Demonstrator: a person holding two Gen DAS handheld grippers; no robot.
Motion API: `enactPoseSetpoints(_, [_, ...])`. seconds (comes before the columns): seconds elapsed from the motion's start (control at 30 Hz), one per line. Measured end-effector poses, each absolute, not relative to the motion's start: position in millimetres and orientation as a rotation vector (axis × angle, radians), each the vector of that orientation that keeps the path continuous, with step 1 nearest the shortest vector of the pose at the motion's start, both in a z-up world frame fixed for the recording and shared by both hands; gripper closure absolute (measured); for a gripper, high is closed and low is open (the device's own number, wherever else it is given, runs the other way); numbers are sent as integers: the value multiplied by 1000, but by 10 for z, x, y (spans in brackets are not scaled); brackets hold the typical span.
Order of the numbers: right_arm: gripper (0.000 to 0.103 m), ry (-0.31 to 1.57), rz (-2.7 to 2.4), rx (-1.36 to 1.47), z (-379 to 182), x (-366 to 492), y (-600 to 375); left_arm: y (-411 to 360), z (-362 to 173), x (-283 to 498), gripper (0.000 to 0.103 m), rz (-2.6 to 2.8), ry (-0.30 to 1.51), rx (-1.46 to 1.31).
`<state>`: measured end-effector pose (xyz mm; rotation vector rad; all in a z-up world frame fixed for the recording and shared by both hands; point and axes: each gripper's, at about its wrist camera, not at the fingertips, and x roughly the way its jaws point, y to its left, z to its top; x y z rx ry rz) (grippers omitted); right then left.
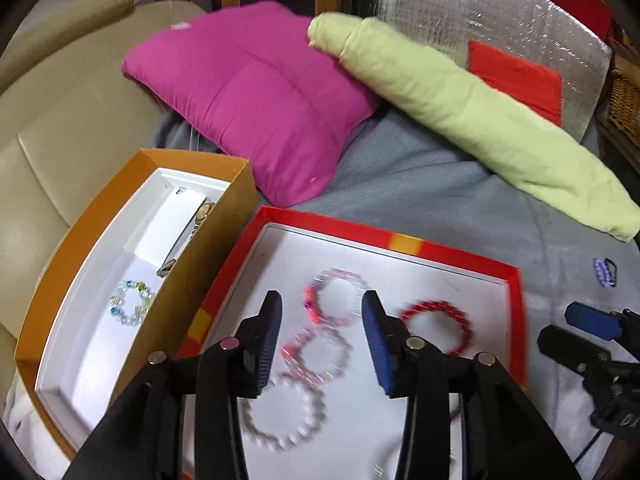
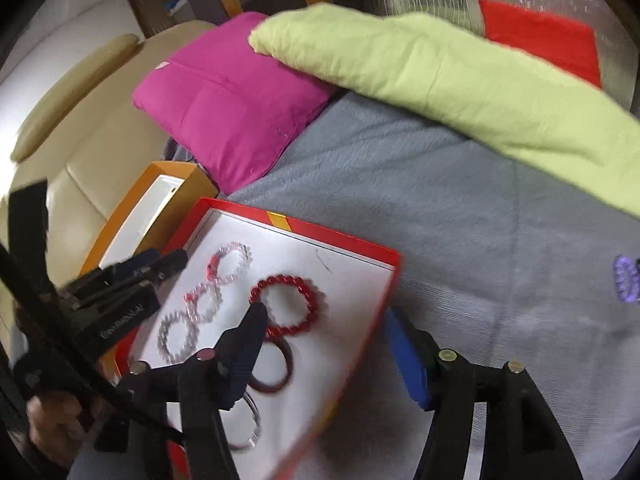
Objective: Organize jewelry
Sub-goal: 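Lift both open tools from the tray toward the purple bracelet and hair tie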
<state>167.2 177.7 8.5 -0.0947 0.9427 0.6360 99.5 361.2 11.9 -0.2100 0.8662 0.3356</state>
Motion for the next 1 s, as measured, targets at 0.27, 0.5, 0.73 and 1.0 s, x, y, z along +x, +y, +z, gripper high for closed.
enactPoseSetpoints(0.27, [27,903,569,-136,134,1337,998,2917,349,735,45,291,835,-198])
enactPoseSetpoints(0.5, [24,908,475,-105,49,1199,141,2251,416,704,41,218,851,-167])
enactPoseSetpoints(0.73, [24,933,368,-38,-118,1115,-685,1601,357,730,40,123,880,-154])
enactPoseSetpoints(1.0, [24,972,268,30,-351,1142,-1333,1050,-25,832,40,32,949,-121])
